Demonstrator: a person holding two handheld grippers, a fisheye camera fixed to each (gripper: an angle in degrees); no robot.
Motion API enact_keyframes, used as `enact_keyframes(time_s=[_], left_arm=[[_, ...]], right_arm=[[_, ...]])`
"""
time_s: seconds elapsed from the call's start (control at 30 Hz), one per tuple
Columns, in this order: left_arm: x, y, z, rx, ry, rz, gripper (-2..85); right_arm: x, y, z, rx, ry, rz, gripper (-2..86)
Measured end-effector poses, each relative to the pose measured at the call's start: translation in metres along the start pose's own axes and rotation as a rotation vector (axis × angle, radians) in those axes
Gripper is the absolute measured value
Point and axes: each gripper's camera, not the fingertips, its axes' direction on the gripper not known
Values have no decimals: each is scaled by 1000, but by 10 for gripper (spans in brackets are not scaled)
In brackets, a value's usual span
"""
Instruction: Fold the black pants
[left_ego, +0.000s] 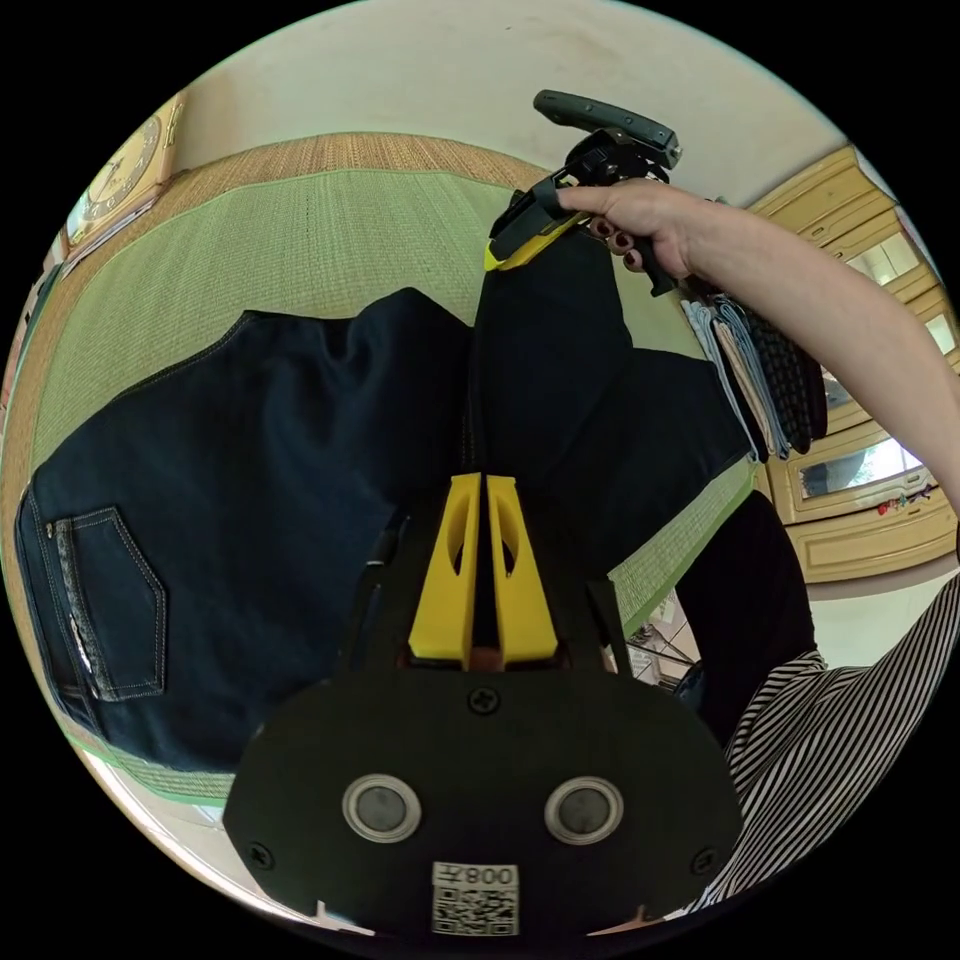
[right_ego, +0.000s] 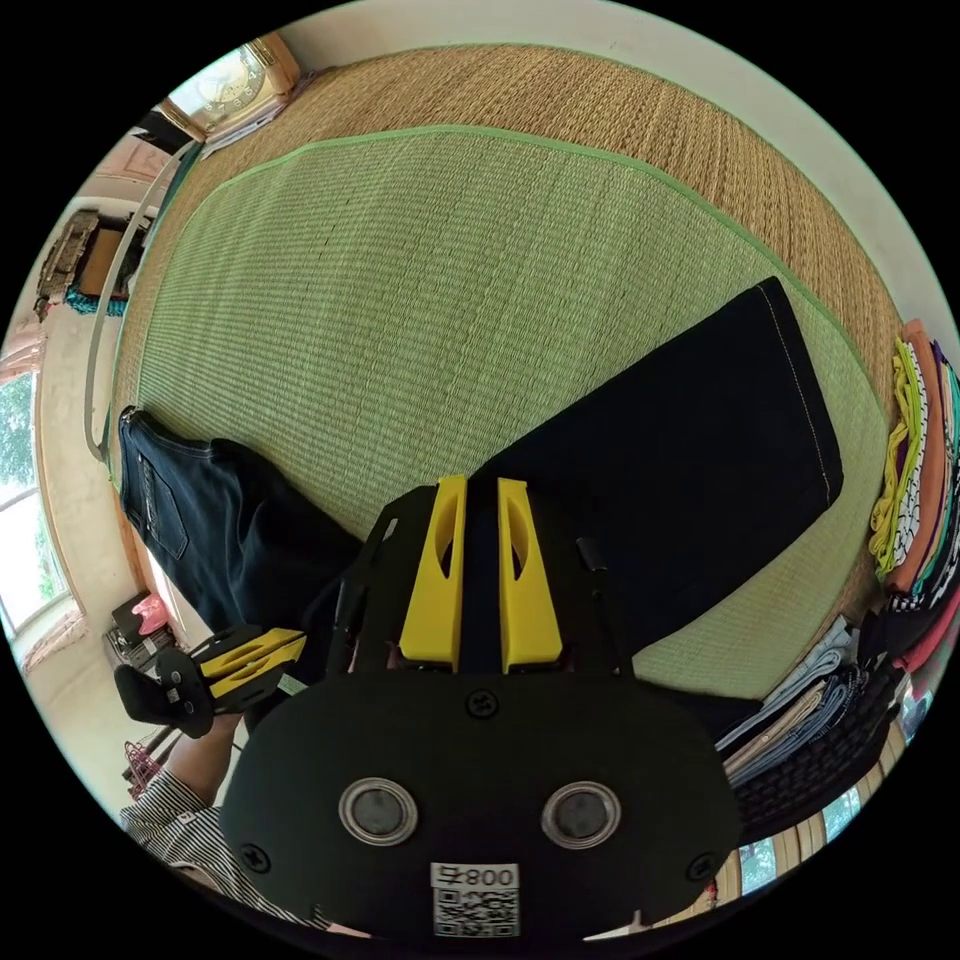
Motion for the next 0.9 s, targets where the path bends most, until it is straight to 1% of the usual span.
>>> enact_keyframes(time_s=[0.13, 0.3, 0.43, 0.47, 0.5, 0.57, 0.63, 0.73, 0.9], left_arm=[[2, 5, 10, 55, -24, -14, 22], [-2, 5, 44, -16, -23, -29, 26], [6, 14, 41, 110, -45, -22, 48], [6, 13, 46, 109, -42, -20, 55], [6, 11, 51, 96, -40, -19, 57], [3, 6, 78, 8, -29, -12, 54], [2, 6, 95, -44, -9, -24, 33], [11, 14, 92, 14, 48, -11, 21], [44, 33, 88, 53, 51, 132, 13]], right_arm=[[9, 7, -1, -3, 4, -11, 35], [29, 28, -4, 21, -31, -23, 7], [40, 45, -7, 42, -27, -41, 3], [44, 52, -7, 48, -25, -48, 2], [48, 59, -7, 55, -24, -50, 2], [57, 72, -9, 75, -37, -45, 1], [66, 86, -12, 94, -62, -45, 1], [79, 118, -23, 160, -67, -68, 1], [112, 212, -45, 326, -139, -120, 1]])
